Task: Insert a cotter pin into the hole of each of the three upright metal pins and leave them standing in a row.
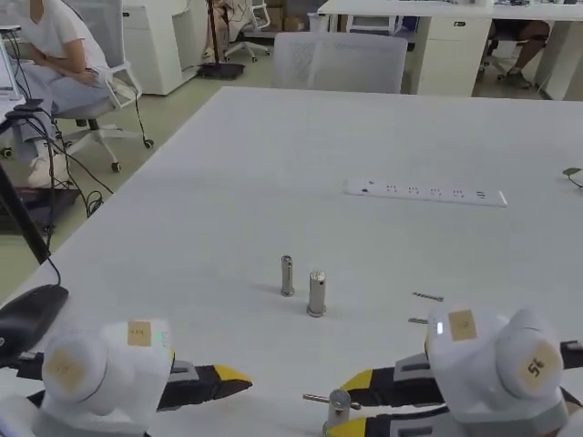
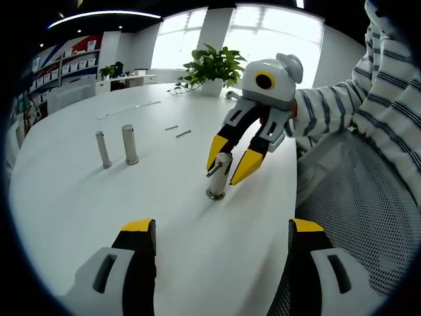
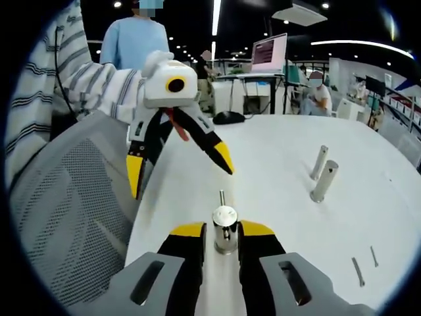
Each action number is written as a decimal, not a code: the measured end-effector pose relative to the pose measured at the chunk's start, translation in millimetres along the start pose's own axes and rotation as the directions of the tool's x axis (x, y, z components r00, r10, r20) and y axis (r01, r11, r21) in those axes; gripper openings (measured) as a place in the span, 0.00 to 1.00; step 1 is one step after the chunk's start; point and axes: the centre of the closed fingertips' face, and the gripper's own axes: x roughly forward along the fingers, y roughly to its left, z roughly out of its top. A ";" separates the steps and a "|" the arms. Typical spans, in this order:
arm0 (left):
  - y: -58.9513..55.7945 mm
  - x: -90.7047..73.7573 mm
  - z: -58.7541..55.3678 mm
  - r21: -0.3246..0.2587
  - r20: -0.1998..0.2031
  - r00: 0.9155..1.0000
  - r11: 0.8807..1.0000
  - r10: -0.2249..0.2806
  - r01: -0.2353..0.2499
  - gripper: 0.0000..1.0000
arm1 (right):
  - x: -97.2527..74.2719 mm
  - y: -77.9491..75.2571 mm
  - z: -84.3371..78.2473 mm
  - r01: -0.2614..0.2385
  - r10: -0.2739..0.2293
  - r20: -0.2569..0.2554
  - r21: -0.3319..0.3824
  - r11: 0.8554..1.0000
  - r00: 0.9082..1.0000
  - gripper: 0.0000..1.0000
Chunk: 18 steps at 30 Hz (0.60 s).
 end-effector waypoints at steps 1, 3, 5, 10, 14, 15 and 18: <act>-0.7 -1.2 -0.9 0.001 -0.003 1.000 1.000 0.001 -0.001 0.85 | 0.2 0.1 0.1 0.000 0.000 0.003 0.002 1.000 1.000 0.20; -0.6 -2.7 -1.8 0.001 -0.005 1.000 1.000 0.008 -0.008 0.86 | 0.6 -0.2 -0.4 0.000 0.000 0.002 0.000 1.000 1.000 0.20; -0.6 -4.7 -3.3 0.000 -0.010 1.000 1.000 0.014 -0.014 0.86 | 1.0 0.0 -1.6 -0.002 0.002 0.000 0.000 1.000 1.000 0.20; 0.0 -8.3 -5.2 -0.018 -0.009 1.000 1.000 0.021 -0.021 0.88 | 1.3 0.1 -2.8 -0.002 0.002 0.000 0.000 1.000 1.000 0.20; 1.4 -11.6 -5.0 -0.021 -0.006 0.999 0.999 0.035 -0.035 0.88 | 1.2 -0.8 -2.6 0.002 -0.002 0.005 -0.004 1.000 1.000 0.18; 1.9 -12.3 -4.9 -0.021 -0.005 0.999 0.999 0.039 -0.039 0.88 | 1.1 -0.8 -2.4 0.002 -0.002 0.006 -0.004 1.000 1.000 0.18; 2.5 -14.8 -4.5 -0.022 -0.004 0.999 0.999 0.046 -0.046 0.87 | 1.3 -1.7 -1.8 0.003 -0.003 0.011 -0.002 1.000 1.000 0.17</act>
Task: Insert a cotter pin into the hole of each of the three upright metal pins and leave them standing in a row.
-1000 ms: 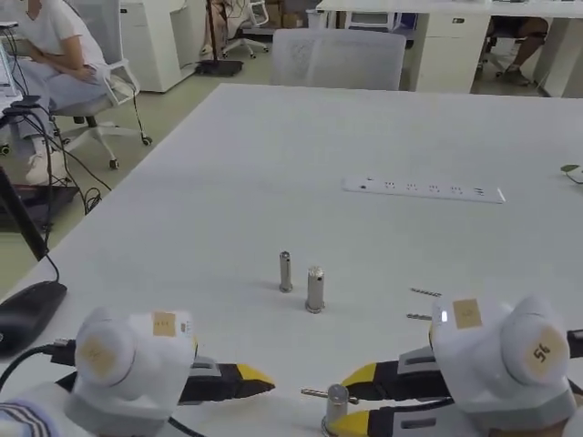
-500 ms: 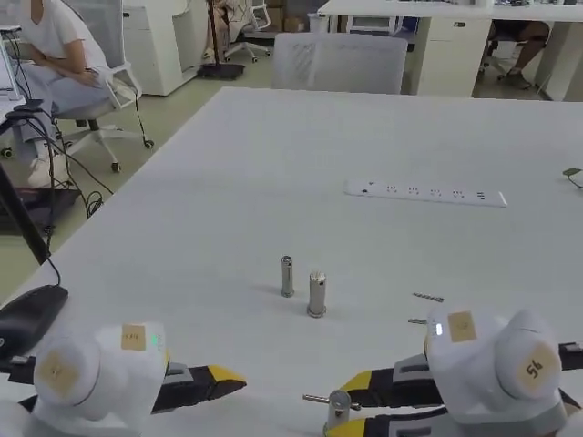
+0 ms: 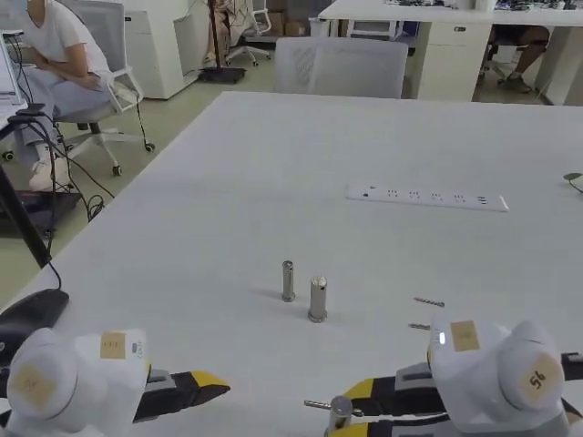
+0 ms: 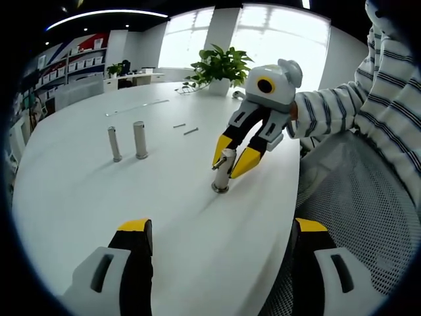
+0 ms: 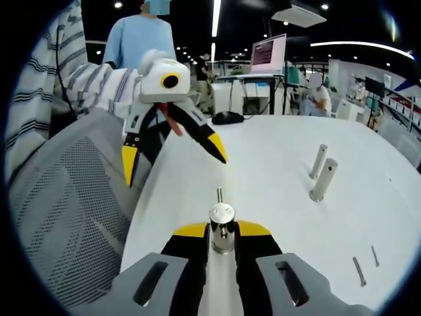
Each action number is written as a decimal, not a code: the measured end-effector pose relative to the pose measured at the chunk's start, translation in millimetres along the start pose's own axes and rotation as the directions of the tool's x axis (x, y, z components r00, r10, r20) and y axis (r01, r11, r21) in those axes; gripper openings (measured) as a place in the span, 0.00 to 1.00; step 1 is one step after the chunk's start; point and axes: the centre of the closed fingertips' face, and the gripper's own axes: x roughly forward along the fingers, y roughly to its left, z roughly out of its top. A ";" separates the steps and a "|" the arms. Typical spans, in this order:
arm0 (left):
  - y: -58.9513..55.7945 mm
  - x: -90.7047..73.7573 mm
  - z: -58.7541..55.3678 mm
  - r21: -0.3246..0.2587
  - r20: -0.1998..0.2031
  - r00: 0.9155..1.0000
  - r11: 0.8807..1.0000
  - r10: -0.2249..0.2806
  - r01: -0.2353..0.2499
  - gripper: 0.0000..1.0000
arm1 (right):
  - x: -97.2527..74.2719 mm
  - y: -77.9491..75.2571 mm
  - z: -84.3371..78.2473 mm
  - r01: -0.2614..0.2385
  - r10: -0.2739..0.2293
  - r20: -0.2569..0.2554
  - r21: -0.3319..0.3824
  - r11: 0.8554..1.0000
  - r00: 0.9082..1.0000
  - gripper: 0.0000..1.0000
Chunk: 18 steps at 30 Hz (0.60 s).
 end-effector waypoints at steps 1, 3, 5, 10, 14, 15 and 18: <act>0.5 -0.1 -0.3 0.000 0.000 1.000 1.000 0.001 -0.001 0.87 | 0.1 -0.2 0.3 0.000 0.000 0.003 -0.001 1.000 1.000 0.16; 1.0 -0.9 -0.3 0.000 0.000 1.000 1.000 0.006 -0.006 0.87 | 0.2 -1.0 0.6 -0.001 0.001 0.009 -0.004 1.000 1.000 0.16; 1.2 -1.4 -0.3 0.001 0.000 1.000 1.000 0.009 -0.009 0.87 | 0.6 -0.8 0.8 -0.003 0.003 0.014 0.005 1.000 1.000 0.15; 1.8 -2.0 -0.8 0.000 -0.002 1.000 1.000 0.016 -0.016 0.86 | 0.5 -1.6 0.4 -0.003 0.003 0.026 -0.004 1.000 1.000 0.15; 2.5 -2.5 -1.2 0.000 -0.003 1.000 1.000 0.023 -0.023 0.86 | 0.4 -2.7 0.6 0.004 -0.004 0.030 -0.010 1.000 1.000 0.14; 2.9 -2.8 -1.2 -0.001 -0.002 1.000 1.000 0.025 -0.025 0.86 | 0.4 -2.9 0.6 0.007 -0.006 0.030 -0.012 1.000 1.000 0.13; 3.6 -3.6 -1.4 -0.001 -0.002 1.000 1.000 0.030 -0.030 0.86 | 0.5 -3.5 0.7 0.011 -0.011 0.024 -0.011 1.000 1.000 0.13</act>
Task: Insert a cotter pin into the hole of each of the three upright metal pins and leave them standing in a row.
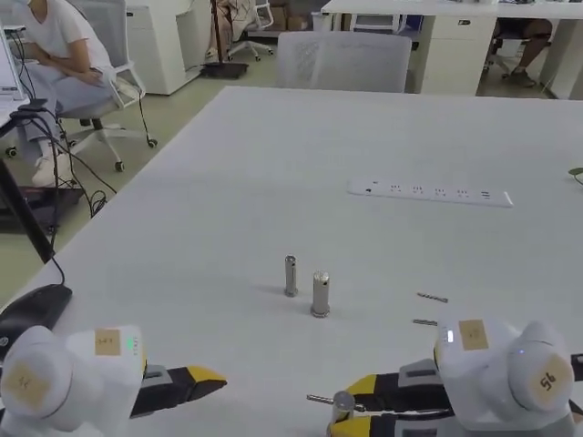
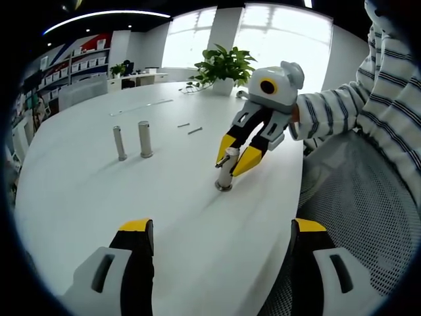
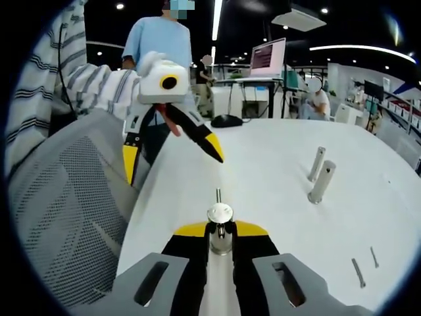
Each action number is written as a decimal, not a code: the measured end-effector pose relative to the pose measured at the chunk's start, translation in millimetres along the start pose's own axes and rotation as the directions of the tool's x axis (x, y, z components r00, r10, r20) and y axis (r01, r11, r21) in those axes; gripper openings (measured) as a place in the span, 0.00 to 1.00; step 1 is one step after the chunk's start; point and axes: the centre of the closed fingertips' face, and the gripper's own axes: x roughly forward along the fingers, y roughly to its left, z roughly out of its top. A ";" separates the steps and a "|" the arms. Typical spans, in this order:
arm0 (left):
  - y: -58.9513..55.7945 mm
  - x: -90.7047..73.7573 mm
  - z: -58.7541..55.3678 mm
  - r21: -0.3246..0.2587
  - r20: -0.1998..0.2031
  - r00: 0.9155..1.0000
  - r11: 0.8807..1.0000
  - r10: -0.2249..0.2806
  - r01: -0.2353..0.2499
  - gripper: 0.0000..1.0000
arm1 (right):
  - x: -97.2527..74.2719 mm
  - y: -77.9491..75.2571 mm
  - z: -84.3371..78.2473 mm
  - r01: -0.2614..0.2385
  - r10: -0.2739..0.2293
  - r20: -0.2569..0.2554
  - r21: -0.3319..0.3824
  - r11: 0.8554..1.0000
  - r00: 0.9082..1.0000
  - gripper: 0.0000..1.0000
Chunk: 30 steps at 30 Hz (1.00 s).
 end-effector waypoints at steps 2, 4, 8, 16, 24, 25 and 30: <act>0.6 -0.3 0.0 0.001 0.000 1.000 1.000 0.004 -0.004 0.86 | 0.1 -0.1 0.1 0.001 -0.001 -0.005 -0.005 1.000 1.000 0.12; 1.2 -0.8 0.1 0.000 0.001 1.000 1.000 0.006 -0.006 0.86 | 0.3 0.0 0.1 0.001 -0.001 -0.008 -0.007 1.000 1.000 0.12; 2.3 -1.6 0.0 0.000 0.004 1.000 1.000 0.011 -0.011 0.86 | 0.5 0.0 0.1 -0.002 0.002 -0.011 -0.015 1.000 1.000 0.12; 4.0 -1.8 0.9 -0.009 0.011 1.000 1.000 0.014 -0.014 0.86 | 1.6 -0.4 1.2 -0.013 0.013 -0.007 -0.014 1.000 1.000 0.11; 5.4 -1.9 1.9 -0.015 0.018 1.000 1.000 0.013 -0.013 0.87 | 4.1 -5.6 8.9 -0.002 0.002 0.014 -0.016 1.000 1.000 0.11; 5.4 -1.9 1.8 -0.018 0.018 1.000 1.000 0.012 -0.012 0.87 | 4.6 -7.6 10.4 0.000 0.000 0.016 -0.018 1.000 1.000 0.11; 5.9 -1.3 0.2 -0.023 0.012 1.000 1.000 0.008 -0.008 0.86 | 7.5 -16.6 14.7 0.005 -0.004 0.014 -0.029 1.000 1.000 0.11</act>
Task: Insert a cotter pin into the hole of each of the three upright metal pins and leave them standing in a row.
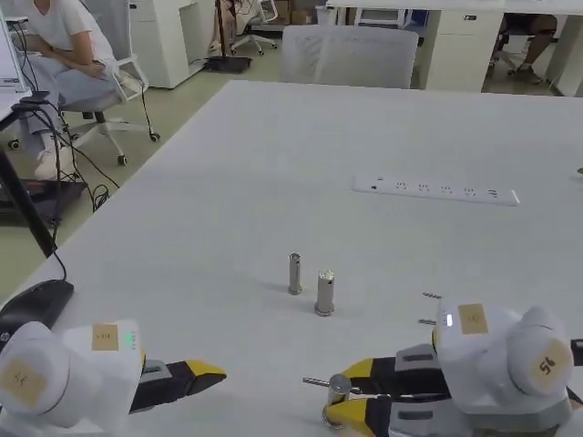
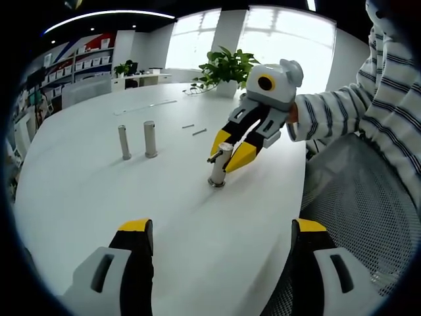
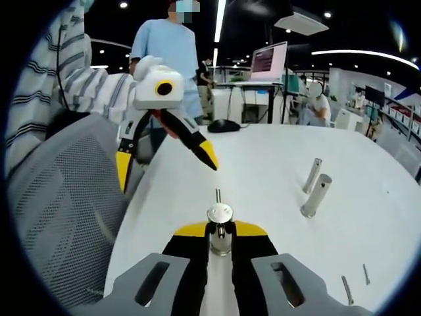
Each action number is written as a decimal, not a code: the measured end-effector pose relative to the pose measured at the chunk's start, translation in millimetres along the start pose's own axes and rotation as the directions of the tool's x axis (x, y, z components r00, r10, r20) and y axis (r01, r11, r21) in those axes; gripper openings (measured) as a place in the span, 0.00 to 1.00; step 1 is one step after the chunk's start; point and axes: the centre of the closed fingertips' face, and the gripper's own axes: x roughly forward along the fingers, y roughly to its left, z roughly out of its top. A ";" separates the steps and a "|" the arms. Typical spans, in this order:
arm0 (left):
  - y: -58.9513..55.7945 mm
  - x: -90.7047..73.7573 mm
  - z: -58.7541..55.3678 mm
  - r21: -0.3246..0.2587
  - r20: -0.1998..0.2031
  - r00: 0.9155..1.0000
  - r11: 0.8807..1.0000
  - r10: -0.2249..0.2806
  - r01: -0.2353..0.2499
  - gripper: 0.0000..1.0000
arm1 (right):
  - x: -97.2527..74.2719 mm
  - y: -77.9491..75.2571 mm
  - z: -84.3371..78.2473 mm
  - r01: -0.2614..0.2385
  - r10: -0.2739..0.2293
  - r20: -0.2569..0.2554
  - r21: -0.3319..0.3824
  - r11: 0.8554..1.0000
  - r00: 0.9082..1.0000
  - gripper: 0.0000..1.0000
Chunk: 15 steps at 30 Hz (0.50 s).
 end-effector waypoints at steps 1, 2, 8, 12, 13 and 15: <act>0.2 0.1 -0.1 0.002 -0.001 1.000 1.000 0.000 0.000 0.86 | 0.7 -2.1 0.6 0.001 -0.001 0.000 -0.006 1.000 1.000 0.11; 0.7 0.1 -0.1 0.004 -0.001 1.000 1.000 0.003 -0.003 0.87 | 1.1 -3.6 1.1 0.002 -0.002 0.000 -0.005 1.000 1.000 0.11; 1.8 -0.4 -0.7 0.000 -0.001 1.000 1.000 0.008 -0.008 0.87 | 8.1 -14.2 4.4 0.011 -0.011 0.000 -0.014 1.000 1.000 0.11; 3.3 -0.4 0.1 -0.003 0.004 1.000 1.000 0.013 -0.013 0.87 | 12.1 -20.3 4.6 0.019 -0.019 0.001 -0.020 1.000 1.000 0.11; 3.5 -0.3 0.4 -0.004 0.006 1.000 1.000 0.014 -0.013 0.87 | 13.4 -21.8 4.6 0.020 -0.020 0.000 -0.024 1.000 1.000 0.11; 4.0 0.0 0.4 -0.005 0.005 1.000 1.000 0.015 -0.015 0.87 | 15.3 -25.0 4.5 0.024 -0.024 -0.001 -0.025 0.999 1.000 0.11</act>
